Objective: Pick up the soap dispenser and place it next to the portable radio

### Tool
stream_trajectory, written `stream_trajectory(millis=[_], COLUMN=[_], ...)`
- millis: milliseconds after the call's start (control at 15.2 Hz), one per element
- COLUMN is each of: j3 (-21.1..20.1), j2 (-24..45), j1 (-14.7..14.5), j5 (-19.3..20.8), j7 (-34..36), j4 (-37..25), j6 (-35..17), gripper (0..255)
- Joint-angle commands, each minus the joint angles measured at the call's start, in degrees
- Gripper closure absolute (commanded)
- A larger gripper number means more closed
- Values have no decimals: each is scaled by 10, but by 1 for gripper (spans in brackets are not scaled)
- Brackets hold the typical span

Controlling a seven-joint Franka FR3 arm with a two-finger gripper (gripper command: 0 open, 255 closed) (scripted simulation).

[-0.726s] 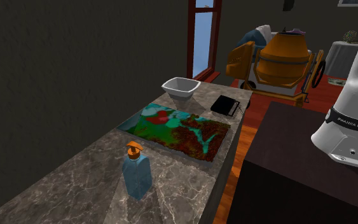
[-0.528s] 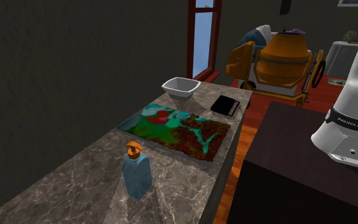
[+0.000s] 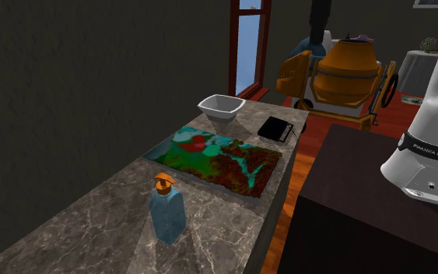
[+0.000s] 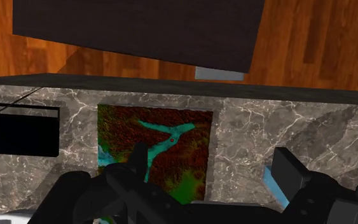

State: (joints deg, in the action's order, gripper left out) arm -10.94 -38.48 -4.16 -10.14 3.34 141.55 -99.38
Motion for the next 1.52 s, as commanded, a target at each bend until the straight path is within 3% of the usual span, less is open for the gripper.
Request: stream_trajectory(millis=[0, 396, 726, 1122, 1452], j3=[-20, -82, -131, -174, -179], j2=[31, 137, 241, 381, 504], j1=[-4, -11, -10, -14, -41], j5=[-8, -17, 4, 75, 160], j7=[17, 76, 136, 228, 311], j4=[0, -20, -59, -130, -212], j6=[-37, -137, -211, -279, -309], gripper=[0, 0, 0, 0, 0])
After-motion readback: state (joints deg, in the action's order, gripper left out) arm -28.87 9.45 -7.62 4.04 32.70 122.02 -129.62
